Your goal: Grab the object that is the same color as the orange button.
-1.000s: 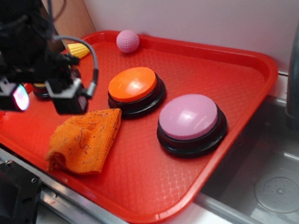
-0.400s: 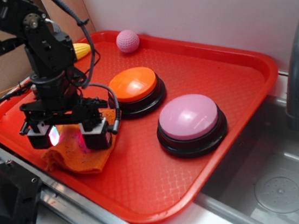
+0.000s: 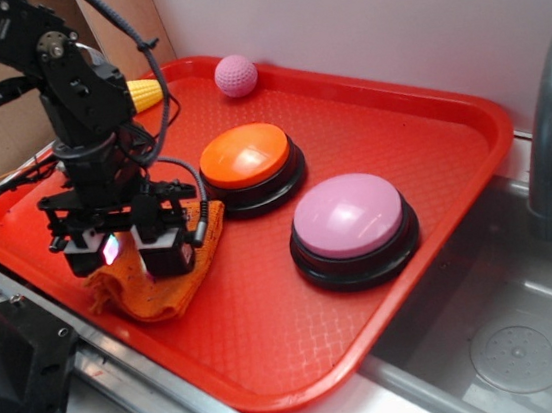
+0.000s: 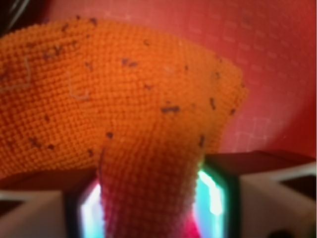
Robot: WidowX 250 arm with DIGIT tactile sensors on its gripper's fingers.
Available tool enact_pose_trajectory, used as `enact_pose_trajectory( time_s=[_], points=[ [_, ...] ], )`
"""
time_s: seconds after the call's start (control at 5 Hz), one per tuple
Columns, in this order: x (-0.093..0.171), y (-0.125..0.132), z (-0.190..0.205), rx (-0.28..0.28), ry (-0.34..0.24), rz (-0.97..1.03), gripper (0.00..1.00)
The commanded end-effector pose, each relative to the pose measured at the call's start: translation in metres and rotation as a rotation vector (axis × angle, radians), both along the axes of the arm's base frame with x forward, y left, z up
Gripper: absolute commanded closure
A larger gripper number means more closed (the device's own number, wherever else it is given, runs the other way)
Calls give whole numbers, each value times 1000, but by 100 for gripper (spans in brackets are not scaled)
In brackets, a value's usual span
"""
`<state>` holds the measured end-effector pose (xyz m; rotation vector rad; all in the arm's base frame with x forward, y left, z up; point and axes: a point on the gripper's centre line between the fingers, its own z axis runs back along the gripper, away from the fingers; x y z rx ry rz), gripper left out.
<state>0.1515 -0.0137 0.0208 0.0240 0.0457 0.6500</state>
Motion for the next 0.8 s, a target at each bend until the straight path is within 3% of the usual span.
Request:
enact_pose_trajectory(
  time_s=[0.0,0.4,0.6],
  points=[
    [19,-9,46,101,-87,-144,100],
    [54,2,115,123,-74,-303,100],
    [65,7,137,125,-103,-324,100]
  ],
)
